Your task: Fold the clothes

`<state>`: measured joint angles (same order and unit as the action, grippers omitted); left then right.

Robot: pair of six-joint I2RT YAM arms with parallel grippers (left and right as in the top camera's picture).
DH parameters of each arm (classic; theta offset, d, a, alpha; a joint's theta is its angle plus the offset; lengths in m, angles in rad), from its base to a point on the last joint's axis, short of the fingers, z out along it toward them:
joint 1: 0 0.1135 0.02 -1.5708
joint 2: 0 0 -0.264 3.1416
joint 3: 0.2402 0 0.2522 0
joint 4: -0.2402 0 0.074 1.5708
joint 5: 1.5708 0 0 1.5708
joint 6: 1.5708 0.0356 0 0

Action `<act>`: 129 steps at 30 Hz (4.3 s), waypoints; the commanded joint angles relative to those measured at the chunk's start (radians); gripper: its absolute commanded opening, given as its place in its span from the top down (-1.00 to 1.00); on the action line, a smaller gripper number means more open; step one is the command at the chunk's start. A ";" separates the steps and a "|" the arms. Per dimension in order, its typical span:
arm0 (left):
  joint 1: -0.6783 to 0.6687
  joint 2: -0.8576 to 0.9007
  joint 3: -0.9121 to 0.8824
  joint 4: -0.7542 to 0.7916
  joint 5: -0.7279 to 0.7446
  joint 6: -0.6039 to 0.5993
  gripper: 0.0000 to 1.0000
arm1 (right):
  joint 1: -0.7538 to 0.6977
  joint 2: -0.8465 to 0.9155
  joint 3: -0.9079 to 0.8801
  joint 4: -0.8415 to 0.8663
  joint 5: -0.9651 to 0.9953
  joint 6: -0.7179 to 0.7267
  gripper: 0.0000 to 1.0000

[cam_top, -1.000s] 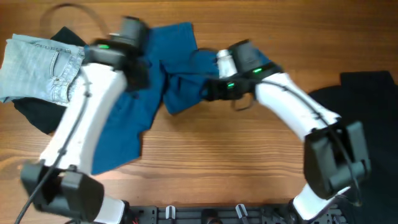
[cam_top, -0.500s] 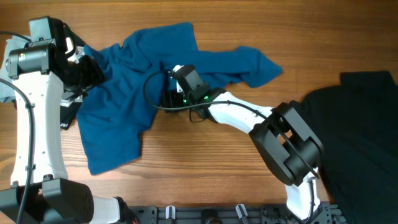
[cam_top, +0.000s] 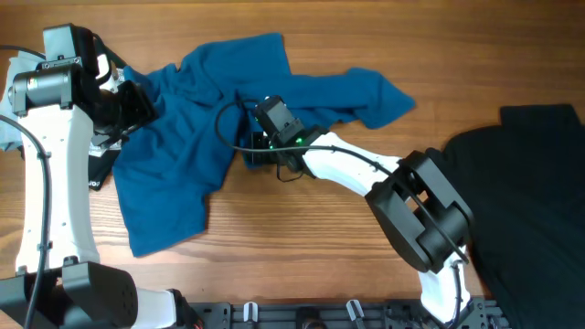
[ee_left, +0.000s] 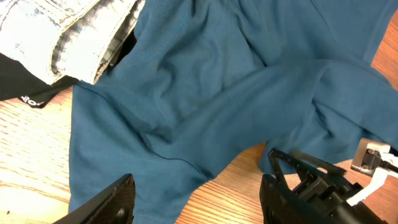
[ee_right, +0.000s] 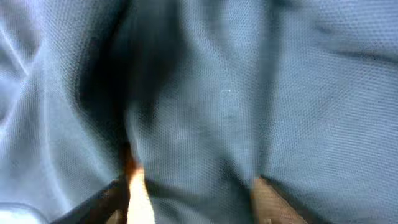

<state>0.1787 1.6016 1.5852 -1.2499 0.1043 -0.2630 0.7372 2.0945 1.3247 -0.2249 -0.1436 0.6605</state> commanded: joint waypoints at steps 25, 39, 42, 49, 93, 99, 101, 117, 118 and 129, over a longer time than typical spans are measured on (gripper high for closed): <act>0.000 -0.014 0.001 0.005 0.044 0.034 -0.38 | -0.143 -0.552 0.112 -0.832 0.607 -0.032 0.91; 0.000 -0.014 0.001 0.005 0.040 0.053 -0.45 | -0.349 -1.032 0.111 -1.054 0.756 -0.108 -0.55; 0.000 -0.014 0.001 0.004 0.040 0.056 -0.48 | -0.361 -1.016 0.110 -1.047 0.772 -0.100 -0.72; -0.008 -0.014 -0.006 -0.068 0.042 0.103 -0.46 | -0.496 -0.857 0.109 -0.953 0.543 -0.150 -0.81; 0.475 -0.045 -0.852 0.465 0.183 -0.104 0.70 | -0.830 -0.361 0.106 -0.717 0.031 -0.319 -0.42; 0.315 -0.194 -0.835 0.422 0.183 -0.087 0.63 | -0.833 -0.165 0.106 -0.605 0.030 -0.238 0.53; 0.263 -0.258 -0.816 0.400 0.183 -0.080 0.59 | -0.833 -0.116 0.106 -0.575 0.030 -0.209 0.73; -0.195 -0.550 -0.780 0.454 0.172 -0.037 0.84 | -0.961 0.122 0.128 -0.231 0.151 0.095 0.91; -0.208 -0.549 -0.780 0.463 0.172 -0.039 0.80 | -0.980 0.122 0.141 -0.221 0.139 0.099 0.91; -0.302 -0.522 -0.780 0.606 0.156 -0.059 0.36 | -1.053 -0.055 0.239 -0.335 -0.340 -0.496 -0.34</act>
<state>-0.1181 1.0752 0.7902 -0.6601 0.2779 -0.3264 -0.3256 2.1727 1.5417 -0.4717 -0.3325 0.3824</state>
